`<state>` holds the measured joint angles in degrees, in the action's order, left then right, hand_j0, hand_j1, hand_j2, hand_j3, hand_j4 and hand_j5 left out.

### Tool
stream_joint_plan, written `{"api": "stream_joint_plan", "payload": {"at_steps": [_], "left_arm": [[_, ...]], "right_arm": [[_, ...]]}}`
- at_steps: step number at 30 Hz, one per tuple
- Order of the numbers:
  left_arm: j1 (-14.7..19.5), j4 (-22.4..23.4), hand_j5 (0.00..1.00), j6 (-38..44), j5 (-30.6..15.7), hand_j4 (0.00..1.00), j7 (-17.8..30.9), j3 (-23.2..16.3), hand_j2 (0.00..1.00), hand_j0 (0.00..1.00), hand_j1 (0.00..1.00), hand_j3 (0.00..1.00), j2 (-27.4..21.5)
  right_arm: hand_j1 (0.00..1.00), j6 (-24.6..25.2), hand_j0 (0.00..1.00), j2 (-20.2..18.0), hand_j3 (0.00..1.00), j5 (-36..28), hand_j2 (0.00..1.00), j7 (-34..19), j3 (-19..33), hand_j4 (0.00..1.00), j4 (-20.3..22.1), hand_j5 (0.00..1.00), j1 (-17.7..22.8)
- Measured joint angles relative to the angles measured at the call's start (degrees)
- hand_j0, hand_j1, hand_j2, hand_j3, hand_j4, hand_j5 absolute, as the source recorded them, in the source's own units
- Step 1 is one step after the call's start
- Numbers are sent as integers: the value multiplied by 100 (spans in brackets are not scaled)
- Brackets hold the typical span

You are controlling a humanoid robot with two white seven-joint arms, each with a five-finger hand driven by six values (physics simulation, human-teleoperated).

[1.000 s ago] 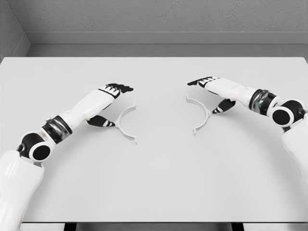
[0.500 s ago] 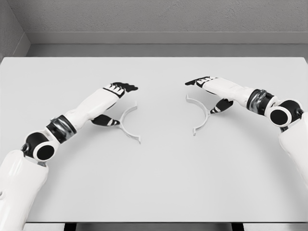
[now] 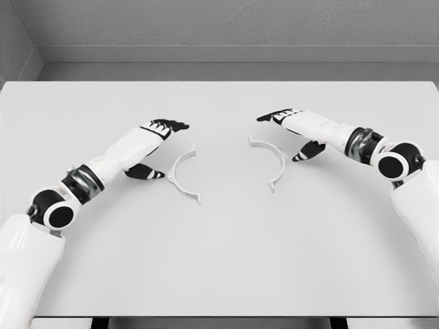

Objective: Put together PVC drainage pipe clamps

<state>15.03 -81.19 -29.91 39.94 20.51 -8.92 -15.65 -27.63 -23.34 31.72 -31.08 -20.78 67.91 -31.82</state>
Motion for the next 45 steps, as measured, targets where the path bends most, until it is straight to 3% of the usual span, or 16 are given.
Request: {"api": "stream_joint_plan", "payload": {"at_steps": [12, 22, 28, 45], "left_arm": [[70, 27, 100, 7, 10, 100, -1, -155, 100, 100, 100, 100, 91], [123, 27, 100, 69, 85, 100, 0, -315, 100, 100, 100, 100, 288], [255, 76, 100, 90, 165, 100, 0, -362, 100, 100, 100, 100, 379], [633, 551, 100, 197, 208, 100, 0, -339, 100, 100, 100, 100, 414]], "right_arm": [[100, 4, 100, -35, 100, 32, 100, -9, -4, 100, -63, 100, -158], [100, 11, 100, 63, 100, 153, 100, 12, -24, 100, -604, 100, -554], [100, 9, 100, 225, 100, 313, 100, 55, -88, 100, -874, 100, -589], [100, 1, 100, 297, 100, 313, 100, 44, -220, 100, -844, 100, -580]]}}
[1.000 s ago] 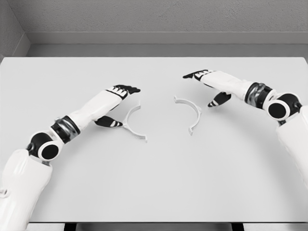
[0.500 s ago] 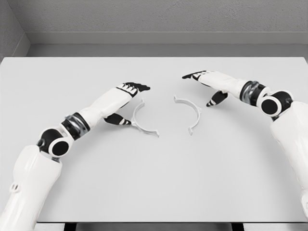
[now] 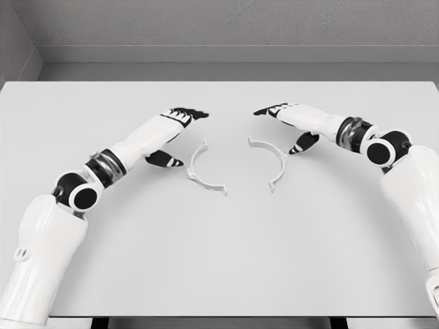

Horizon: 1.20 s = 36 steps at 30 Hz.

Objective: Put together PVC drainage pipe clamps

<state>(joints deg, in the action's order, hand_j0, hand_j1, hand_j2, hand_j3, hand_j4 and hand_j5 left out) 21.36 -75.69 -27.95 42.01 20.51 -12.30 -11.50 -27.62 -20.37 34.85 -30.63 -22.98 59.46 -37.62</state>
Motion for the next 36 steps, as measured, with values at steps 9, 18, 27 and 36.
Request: {"api": "stream_joint_plan", "payload": {"at_steps": [9, 18, 27, 36], "left_arm": [[0, 99, 100, -29, 12, 100, -1, -89, 100, 100, 100, 100, 100], [105, 112, 100, 2, 9, 100, 0, -204, 100, 100, 100, 100, 257], [290, 243, 100, 12, 9, 100, 0, -237, 100, 100, 100, 100, 376], [229, 280, 100, -19, -1, 100, 0, -186, 100, 100, 100, 100, 220]], "right_arm": [[100, -5, 100, 9, 100, -60, 100, -24, -18, 100, 14, 100, 9], [100, -9, 100, 86, 100, -80, 100, -39, -20, 100, 94, 100, 17], [100, -2, 100, 121, 100, -92, 100, -49, -24, 100, 166, 100, 26], [100, -7, 100, 80, 100, -78, 100, -43, 6, 100, 176, 100, 53]]}}
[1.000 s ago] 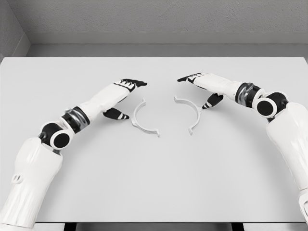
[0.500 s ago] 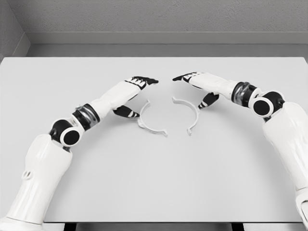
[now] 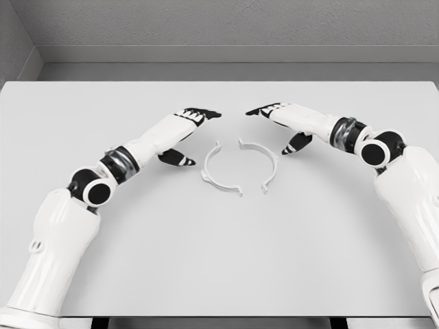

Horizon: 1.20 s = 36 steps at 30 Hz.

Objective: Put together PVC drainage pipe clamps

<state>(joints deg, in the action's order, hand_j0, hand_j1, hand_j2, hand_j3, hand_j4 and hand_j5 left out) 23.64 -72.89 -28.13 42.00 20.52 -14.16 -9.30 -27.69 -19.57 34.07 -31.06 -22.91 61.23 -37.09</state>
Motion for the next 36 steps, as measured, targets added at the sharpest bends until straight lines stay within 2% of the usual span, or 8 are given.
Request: {"api": "stream_joint_plan", "payload": {"at_steps": [2, 10, 23, 28, 36], "left_arm": [[0, -15, 100, -16, -2, 100, 0, -17, 100, 100, 100, 100, -20], [9, -3, 100, -30, 6, 100, 0, -157, 100, 100, 100, 100, 11], [79, 222, 100, 22, 13, 100, 0, -208, 100, 100, 100, 100, 81], [79, 223, 100, 23, 13, 100, -1, -241, 100, 100, 100, 100, 171], [79, 224, 100, 26, 13, 100, -1, -292, 100, 100, 100, 100, 275]], "right_arm": [[100, -11, 100, -47, 100, -2, 100, -6, -4, 100, 36, 100, 18], [100, -29, 100, -685, 100, -5, 100, 45, -69, 100, 493, 100, 88], [100, -38, 100, -1253, 100, -22, 100, 68, -150, 100, 1124, 100, 281], [100, -34, 100, -1600, 100, -18, 100, 442, -122, 100, 1210, 100, 272], [100, -8, 100, -1791, 100, 17, 100, 563, -112, 100, 1228, 100, 255]]}}
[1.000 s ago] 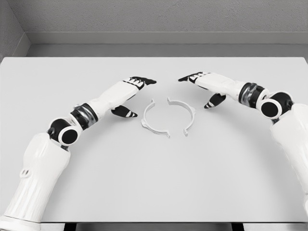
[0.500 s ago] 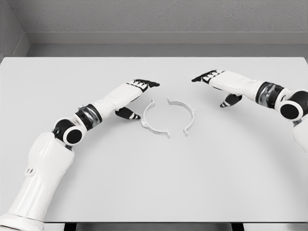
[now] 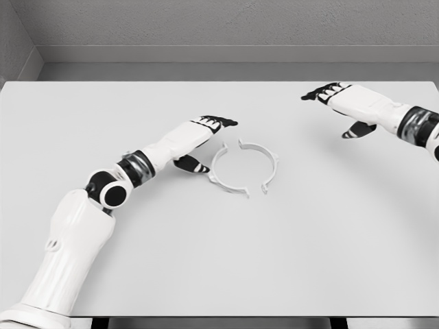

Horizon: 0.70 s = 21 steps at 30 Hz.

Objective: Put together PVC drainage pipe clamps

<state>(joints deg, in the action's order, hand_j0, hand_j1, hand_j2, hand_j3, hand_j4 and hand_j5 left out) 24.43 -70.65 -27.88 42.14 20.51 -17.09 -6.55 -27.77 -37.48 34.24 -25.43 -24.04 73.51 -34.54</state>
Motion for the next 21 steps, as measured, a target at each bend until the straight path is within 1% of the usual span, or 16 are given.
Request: {"api": "stream_joint_plan", "payload": {"at_steps": [9, 14, 19, 21], "left_arm": [[0, -10, 100, -5, 1, 100, -7, -16, 100, 100, 100, 100, 130], [0, -49, 100, -5, -11, 100, -8, 35, 100, 100, 100, 100, 103], [-141, -240, 100, -32, -63, 100, -9, 70, 100, 100, 100, 100, -59], [-263, -363, 100, -46, -77, 100, -9, 72, 100, 100, 100, 100, -102]], "right_arm": [[100, 12, 100, -33, 100, -15, 100, 8, 1, 100, -3, 100, 26], [100, 12, 100, -35, 100, -28, 100, 8, -9, 100, 2, 100, 26], [100, 10, 100, -35, 100, -31, 100, 8, -27, 100, 3, 100, 18], [100, 10, 100, -36, 100, -31, 100, 8, -30, 100, 4, 100, 18]]}}
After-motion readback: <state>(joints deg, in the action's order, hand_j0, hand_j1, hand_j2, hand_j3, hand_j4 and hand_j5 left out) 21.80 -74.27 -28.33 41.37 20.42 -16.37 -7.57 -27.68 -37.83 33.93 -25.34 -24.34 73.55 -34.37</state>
